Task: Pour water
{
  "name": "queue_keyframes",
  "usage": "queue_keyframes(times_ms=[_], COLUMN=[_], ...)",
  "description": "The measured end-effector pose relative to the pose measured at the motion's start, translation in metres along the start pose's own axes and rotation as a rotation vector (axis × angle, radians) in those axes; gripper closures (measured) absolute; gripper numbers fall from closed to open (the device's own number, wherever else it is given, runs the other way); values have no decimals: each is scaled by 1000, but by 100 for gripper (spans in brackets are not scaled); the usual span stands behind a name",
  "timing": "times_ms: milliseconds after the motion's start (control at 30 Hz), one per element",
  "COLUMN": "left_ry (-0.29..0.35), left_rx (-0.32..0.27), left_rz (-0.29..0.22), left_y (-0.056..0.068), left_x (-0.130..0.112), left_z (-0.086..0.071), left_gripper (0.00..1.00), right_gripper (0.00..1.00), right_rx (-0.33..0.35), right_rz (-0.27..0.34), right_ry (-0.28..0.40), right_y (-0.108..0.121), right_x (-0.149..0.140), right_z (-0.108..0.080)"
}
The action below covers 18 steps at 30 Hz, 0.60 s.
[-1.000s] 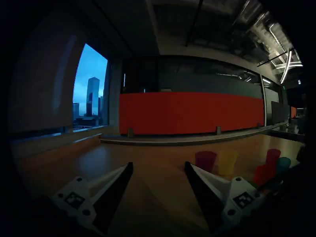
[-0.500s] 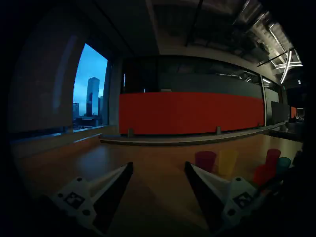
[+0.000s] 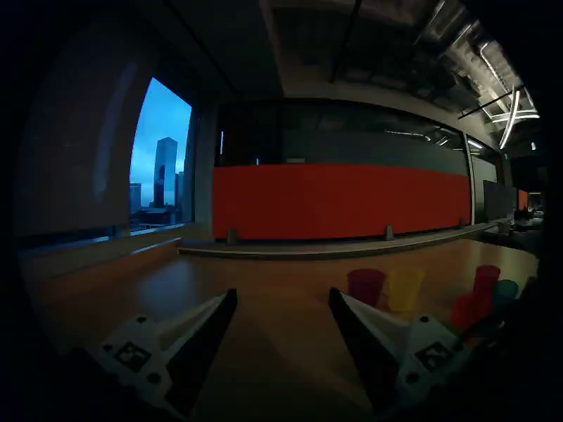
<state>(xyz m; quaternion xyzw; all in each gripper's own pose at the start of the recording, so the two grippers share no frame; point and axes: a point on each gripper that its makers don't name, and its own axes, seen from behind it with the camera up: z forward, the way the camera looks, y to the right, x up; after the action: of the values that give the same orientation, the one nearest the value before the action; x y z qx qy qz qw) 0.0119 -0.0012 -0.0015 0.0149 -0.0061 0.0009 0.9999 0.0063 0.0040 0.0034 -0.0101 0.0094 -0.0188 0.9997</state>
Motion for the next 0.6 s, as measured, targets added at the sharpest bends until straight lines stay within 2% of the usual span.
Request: queue_keyframes(times_ms=[267, 600], left_ry=[0, 0], left_rx=[0, 0], left_rz=[0, 0], left_y=[1, 0], left_x=[0, 0], left_z=[0, 0], left_gripper=[3, 3], right_gripper=[1, 1], right_rx=[13, 27], right_rz=[28, 30], right_ry=[-7, -17], right_y=[0, -7], right_x=[-5, -8], right_z=[0, 0])
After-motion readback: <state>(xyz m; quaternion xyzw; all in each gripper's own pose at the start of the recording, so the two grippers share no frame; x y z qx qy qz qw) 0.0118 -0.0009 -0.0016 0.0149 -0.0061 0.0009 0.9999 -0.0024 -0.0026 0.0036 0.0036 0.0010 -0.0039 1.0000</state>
